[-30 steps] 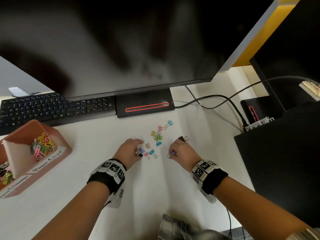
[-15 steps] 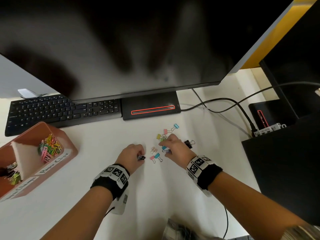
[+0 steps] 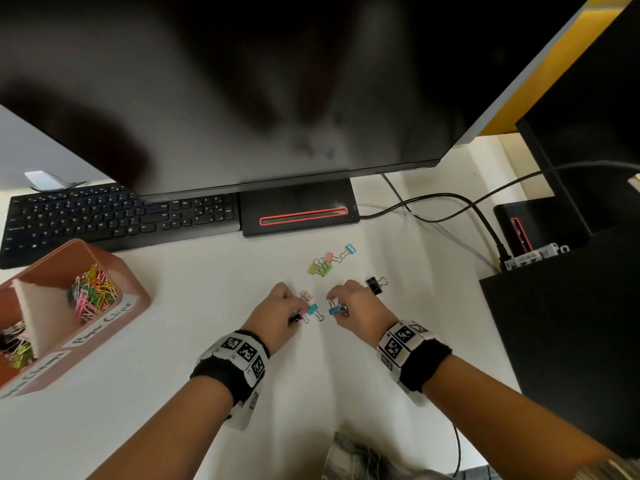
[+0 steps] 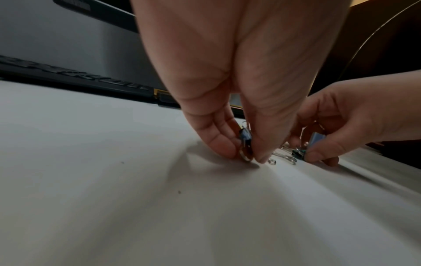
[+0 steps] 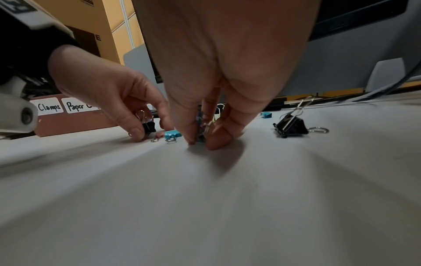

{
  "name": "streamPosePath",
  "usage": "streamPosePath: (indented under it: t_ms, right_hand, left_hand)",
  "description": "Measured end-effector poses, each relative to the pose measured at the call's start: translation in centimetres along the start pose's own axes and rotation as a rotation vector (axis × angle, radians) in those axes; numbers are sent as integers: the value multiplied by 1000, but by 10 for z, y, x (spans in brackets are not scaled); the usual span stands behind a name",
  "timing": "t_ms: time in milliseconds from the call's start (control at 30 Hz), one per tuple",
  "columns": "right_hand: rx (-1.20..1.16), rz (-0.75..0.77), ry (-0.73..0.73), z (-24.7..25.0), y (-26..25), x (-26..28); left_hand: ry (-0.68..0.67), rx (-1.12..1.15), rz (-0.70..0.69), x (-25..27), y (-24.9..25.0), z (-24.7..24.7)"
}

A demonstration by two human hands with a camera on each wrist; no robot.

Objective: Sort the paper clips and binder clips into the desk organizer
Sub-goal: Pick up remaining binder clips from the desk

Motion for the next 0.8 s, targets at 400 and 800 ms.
streamPosePath:
  t_ms: [400, 800]
  right_hand:
    - [78, 14, -87, -5, -9, -1]
    - [-4, 17, -68, -24, -36, -6]
  left_hand:
    - [24, -39, 59, 5, -13, 10]
    - [121, 30, 119, 29, -44, 25]
Point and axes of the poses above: each hand's wrist, its own x-axis away from the middle knuckle, its own z-axis out of the back of the hand, y = z × x, the point moved 6 cm from there along -x, towards the middle knuckle, and after that the axes turned 3 degrees about y, right-handed, at the moved point
